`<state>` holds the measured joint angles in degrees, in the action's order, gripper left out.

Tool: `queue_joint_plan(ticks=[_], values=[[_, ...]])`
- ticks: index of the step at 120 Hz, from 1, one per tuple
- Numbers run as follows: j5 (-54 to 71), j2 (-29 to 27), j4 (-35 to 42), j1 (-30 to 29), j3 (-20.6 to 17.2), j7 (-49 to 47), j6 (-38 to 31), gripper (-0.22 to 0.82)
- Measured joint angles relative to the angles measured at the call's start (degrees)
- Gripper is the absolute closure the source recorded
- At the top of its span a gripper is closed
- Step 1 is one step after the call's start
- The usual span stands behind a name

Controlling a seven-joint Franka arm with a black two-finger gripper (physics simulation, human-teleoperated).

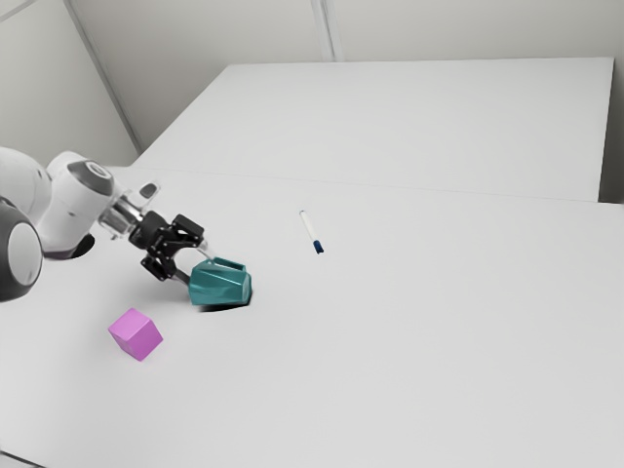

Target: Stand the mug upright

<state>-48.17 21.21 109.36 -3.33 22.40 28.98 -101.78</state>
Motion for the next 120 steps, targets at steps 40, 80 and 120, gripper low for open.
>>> queue_joint_plan(ticks=[40, 80, 120], values=[[-4.10, 1.58, 0.46, 0.03, -0.13, 1.80, 0.18, 0.30], [-6.47, 1.52, 0.70, 0.35, -0.18, 2.96, 0.25, 0.57], [-10.24, 0.78, 0.94, 1.08, -0.20, 3.68, 0.35, 0.74]])
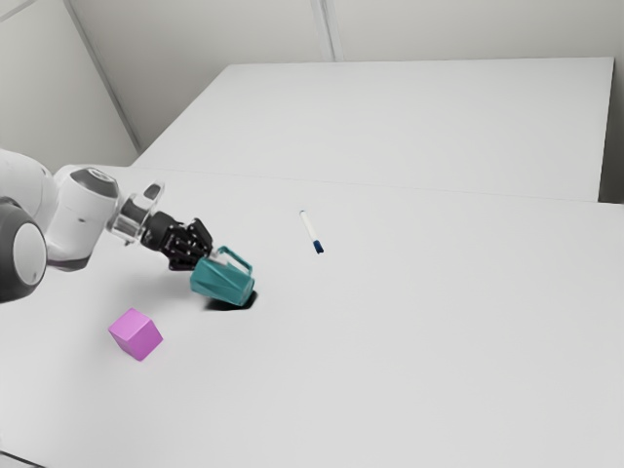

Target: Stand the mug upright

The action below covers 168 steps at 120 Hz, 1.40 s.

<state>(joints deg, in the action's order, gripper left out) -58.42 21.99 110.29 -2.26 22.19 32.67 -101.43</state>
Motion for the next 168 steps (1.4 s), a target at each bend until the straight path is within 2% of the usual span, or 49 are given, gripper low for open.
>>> queue_joint_plan(ticks=[40, 61, 98, 128, 168], values=[[0.75, -3.68, -0.45, 2.02, -0.41, 0.57, -0.83, 0.78], [10.75, -7.69, 0.00, 5.96, -0.49, 0.32, -7.84, 0.78], [29.51, -10.79, 2.66, 9.21, -0.50, -1.61, -17.26, 0.78], [39.57, -11.99, 3.54, 11.26, -0.50, -5.73, -20.27, 0.78], [47.68, -16.81, 10.56, 17.06, 1.74, -14.58, -22.66, 0.77]])
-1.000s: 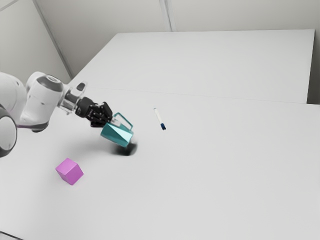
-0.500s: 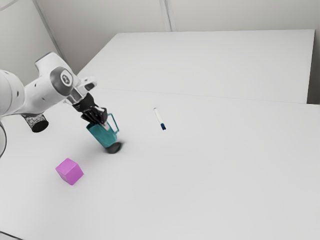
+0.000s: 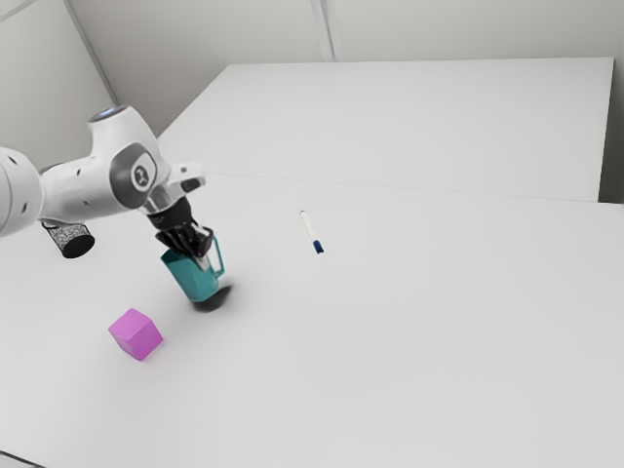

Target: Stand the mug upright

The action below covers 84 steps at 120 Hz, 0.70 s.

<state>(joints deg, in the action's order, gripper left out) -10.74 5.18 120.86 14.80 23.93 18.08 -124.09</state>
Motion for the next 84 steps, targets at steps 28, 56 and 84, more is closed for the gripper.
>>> queue_joint_plan(ticks=[28, 56, 84], values=[[4.92, -0.77, 1.60, 1.96, 0.31, -5.78, -0.49, 0.77], [8.23, -0.77, 1.86, 2.60, 0.33, -10.43, -0.67, 0.78], [10.20, -0.18, 1.77, 3.58, 0.32, -13.88, -0.71, 0.78]])
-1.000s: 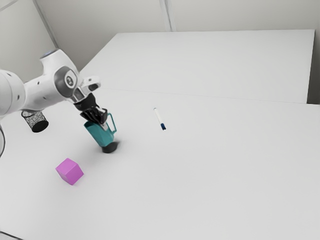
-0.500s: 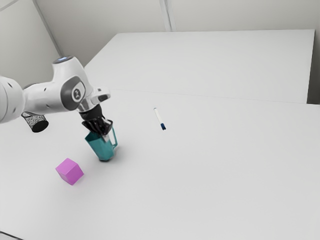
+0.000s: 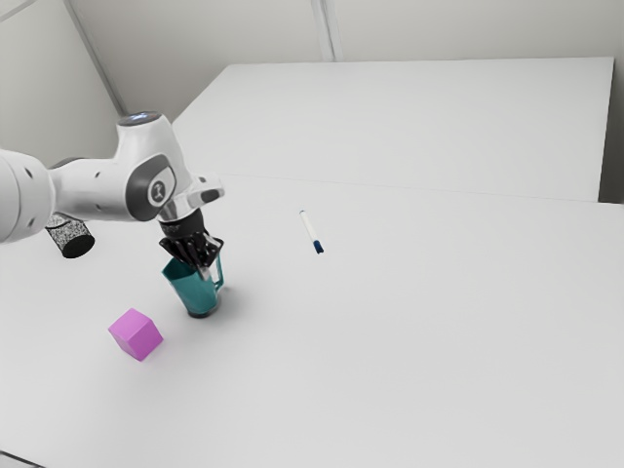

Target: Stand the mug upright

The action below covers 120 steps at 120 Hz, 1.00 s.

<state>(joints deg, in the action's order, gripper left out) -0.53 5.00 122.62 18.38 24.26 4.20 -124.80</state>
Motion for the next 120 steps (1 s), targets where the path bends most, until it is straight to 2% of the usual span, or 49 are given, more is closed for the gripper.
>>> queue_joint_plan(ticks=[44, 64, 77, 96, 120], values=[[1.30, 1.88, -0.22, 0.33, 0.01, -3.75, -0.42, 0.78], [1.37, 1.75, -0.40, 0.38, 0.00, -4.62, -0.48, 0.41], [1.39, 1.51, -0.96, 0.39, 0.00, -5.04, -0.50, 0.25], [1.87, 0.55, -2.47, 1.10, 0.00, -5.52, -0.39, 0.12], [6.28, -1.44, -10.91, 1.30, -0.38, -4.34, 3.49, 0.05]])
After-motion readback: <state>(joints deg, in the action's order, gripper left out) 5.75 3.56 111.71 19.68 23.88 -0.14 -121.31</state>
